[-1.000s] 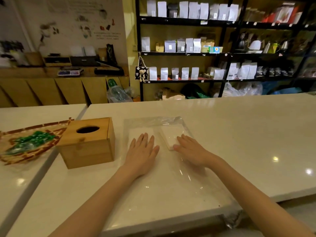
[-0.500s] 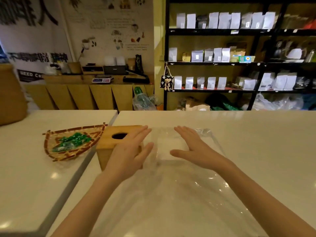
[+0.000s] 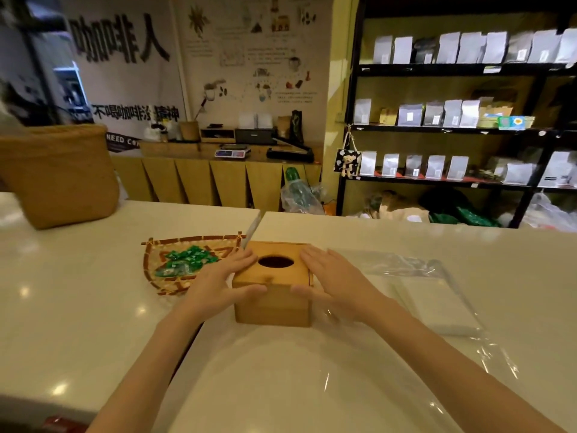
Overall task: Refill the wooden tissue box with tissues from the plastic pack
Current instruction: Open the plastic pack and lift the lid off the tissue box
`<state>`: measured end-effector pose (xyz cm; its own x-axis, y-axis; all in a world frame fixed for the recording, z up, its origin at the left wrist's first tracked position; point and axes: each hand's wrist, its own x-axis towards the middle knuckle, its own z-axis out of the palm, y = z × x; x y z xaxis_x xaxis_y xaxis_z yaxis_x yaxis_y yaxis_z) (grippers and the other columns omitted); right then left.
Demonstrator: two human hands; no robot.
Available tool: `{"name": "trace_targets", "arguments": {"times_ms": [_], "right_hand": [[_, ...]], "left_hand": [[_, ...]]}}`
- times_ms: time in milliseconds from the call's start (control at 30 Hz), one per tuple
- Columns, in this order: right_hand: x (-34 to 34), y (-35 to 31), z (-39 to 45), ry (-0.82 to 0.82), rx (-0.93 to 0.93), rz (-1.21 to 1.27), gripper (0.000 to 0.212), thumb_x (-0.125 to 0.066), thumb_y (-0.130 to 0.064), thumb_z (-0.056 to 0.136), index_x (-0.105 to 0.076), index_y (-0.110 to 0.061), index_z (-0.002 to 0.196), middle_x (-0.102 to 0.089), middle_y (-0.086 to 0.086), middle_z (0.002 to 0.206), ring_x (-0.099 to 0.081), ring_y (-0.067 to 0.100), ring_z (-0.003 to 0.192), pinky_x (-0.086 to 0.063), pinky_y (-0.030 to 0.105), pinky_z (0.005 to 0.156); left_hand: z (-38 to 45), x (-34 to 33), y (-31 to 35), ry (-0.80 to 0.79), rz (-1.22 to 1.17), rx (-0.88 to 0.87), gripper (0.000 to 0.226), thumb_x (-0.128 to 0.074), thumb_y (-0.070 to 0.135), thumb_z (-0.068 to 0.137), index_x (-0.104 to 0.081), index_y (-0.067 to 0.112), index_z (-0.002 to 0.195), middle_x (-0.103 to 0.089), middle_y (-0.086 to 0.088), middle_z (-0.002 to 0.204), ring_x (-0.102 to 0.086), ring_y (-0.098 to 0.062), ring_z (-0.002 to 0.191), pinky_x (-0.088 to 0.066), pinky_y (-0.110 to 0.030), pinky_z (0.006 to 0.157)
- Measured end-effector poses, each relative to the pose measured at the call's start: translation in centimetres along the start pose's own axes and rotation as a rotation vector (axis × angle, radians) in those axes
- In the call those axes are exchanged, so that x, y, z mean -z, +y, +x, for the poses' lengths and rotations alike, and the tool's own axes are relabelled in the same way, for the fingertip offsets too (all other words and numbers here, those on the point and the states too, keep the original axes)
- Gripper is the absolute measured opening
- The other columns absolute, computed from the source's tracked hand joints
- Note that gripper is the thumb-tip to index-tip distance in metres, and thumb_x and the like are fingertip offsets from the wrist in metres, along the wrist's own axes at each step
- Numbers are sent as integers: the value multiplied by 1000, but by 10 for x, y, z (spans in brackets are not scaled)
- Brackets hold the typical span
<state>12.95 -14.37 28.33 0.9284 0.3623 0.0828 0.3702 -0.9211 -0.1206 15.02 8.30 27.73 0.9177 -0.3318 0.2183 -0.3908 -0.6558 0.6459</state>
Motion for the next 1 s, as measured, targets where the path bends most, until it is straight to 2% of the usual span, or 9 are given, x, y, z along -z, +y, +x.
{"name": "trace_targets", "arguments": {"times_ms": [133,333,433,533,600,700,767,867,1000], "right_hand": [[7,-2,1,7,34,-86,106,5,-73,60,-13,-16,147,-14,1,158,-9,13,145,0,30,118],[13,-9,2,18,81,-220,110,12,-71,57,-17,-14,147,-21,3,157,-15,16,144,0,31,118],[14,-10,4,72,97,-233,109,13,-70,60,-29,-14,143,-34,3,151,-27,17,140,-9,34,117],[18,-9,12,178,78,-102,99,7,-69,69,-54,-17,126,-60,2,129,-51,18,119,-26,32,108],[21,-5,20,241,67,-9,88,-1,-71,77,-65,-16,104,-70,3,100,-60,18,93,-37,30,94],[24,-2,32,351,-22,252,50,-25,-51,93,-57,-18,73,-59,2,69,-55,18,70,-41,29,72],[24,-1,42,439,-95,440,43,-31,-44,94,-60,-18,74,-55,-1,66,-54,16,68,-41,28,71],[16,0,55,503,-141,532,44,-31,-41,96,-62,-15,79,-53,-7,62,-52,14,68,-38,25,66],[1,5,65,472,-202,740,39,-33,-35,98,-63,-10,95,-65,6,88,-58,19,84,-45,30,75]], "left_hand": [[5,4,1,-11,-5,-15,83,-68,57,55,-47,28,130,-39,17,140,-23,6,125,-21,-30,113],[13,13,-2,-70,16,-38,94,-60,65,43,-49,25,128,-39,23,126,-30,7,120,-29,-21,104],[17,16,-5,-82,-14,-33,91,-60,69,44,-53,28,125,-47,20,128,-36,4,120,-34,-23,101],[22,23,-2,-49,-41,-32,80,-56,74,50,-60,31,117,-60,16,115,-52,-3,109,-42,-18,88],[29,25,6,9,-87,-11,53,-60,61,64,-67,31,107,-68,12,96,-59,-7,96,-44,-15,77],[47,18,18,163,-124,26,27,-56,47,80,-66,28,95,-66,9,83,-58,-4,81,-41,-13,66],[56,11,23,275,-175,66,26,-52,48,83,-62,27,94,-62,10,80,-54,1,75,-39,-13,62],[63,0,23,377,-278,82,35,-50,44,86,-67,16,97,-66,2,83,-59,-9,78,-44,-18,67],[68,-10,15,405,-350,115,34,-53,30,89,-64,9,112,-66,-2,102,-59,-16,96,-45,-24,78]]}}
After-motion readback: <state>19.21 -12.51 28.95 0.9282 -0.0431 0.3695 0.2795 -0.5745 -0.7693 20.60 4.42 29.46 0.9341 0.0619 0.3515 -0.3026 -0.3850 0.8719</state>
